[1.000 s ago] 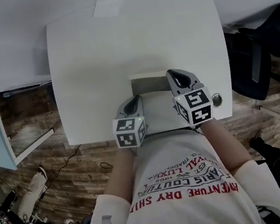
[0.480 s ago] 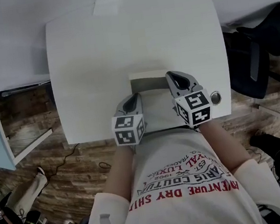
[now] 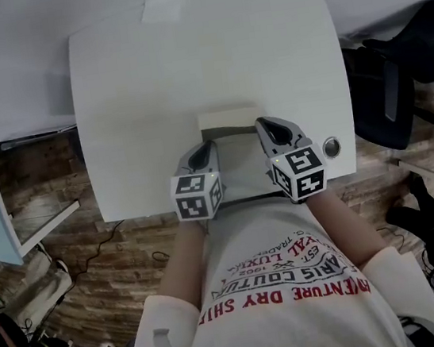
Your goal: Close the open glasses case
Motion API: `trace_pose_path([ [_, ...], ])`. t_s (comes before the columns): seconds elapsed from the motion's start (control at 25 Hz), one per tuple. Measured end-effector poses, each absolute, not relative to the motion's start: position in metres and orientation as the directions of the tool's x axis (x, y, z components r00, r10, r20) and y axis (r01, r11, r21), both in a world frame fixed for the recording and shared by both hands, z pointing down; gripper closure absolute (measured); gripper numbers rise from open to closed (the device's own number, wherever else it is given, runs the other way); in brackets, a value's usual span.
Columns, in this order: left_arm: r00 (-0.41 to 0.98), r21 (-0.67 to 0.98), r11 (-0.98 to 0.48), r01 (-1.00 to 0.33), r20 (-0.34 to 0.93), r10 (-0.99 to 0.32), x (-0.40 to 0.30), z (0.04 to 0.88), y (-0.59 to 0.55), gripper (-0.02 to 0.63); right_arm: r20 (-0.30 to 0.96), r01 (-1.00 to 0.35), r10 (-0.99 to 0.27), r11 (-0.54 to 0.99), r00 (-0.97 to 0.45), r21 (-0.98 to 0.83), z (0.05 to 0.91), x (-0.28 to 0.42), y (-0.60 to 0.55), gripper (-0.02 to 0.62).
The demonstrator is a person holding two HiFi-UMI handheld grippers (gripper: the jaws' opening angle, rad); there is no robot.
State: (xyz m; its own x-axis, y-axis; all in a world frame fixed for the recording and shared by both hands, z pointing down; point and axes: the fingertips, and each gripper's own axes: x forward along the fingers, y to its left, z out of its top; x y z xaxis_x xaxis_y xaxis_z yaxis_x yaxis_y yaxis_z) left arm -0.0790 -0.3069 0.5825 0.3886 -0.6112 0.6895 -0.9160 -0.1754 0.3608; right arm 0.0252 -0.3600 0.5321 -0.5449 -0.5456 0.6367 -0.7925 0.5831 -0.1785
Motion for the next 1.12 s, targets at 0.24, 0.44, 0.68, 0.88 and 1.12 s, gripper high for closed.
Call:
trace_pose_path([
  [0.24,0.389,0.355,-0.182,-0.917,0.689,-0.611,-0.077,0.582,-0.307,0.601,0.661,-0.804,-0.534,0.566,-0.528,-0.185,0.542,0.030,-0.344,0.583],
  [0.44,0.394,0.348,-0.198,-0.916,0.692,-0.605,-0.077,0.582,-0.306,0.601,0.672,-0.809,-0.528,0.557,-0.519,-0.188,0.549,0.028,-0.337,0.583],
  [0.68,0.410,0.343,-0.228,-0.911,0.711,-0.571,-0.071,0.588,-0.299,0.601,0.701,-0.825,-0.517,0.535,-0.492,-0.185,0.566,0.032,-0.332,0.583],
  [0.88,0.422,0.346,-0.242,-0.907,0.716,-0.557,-0.071,0.591,-0.294,0.601,0.705,-0.838,-0.526,0.514,-0.476,-0.183,0.574,0.033,-0.331,0.583],
  [1.12,0.431,0.336,-0.270,-0.902,0.700,-0.569,-0.074,0.582,-0.298,0.601,0.702,-0.845,-0.533,0.498,-0.474,-0.193,0.568,0.032,-0.331,0.583],
])
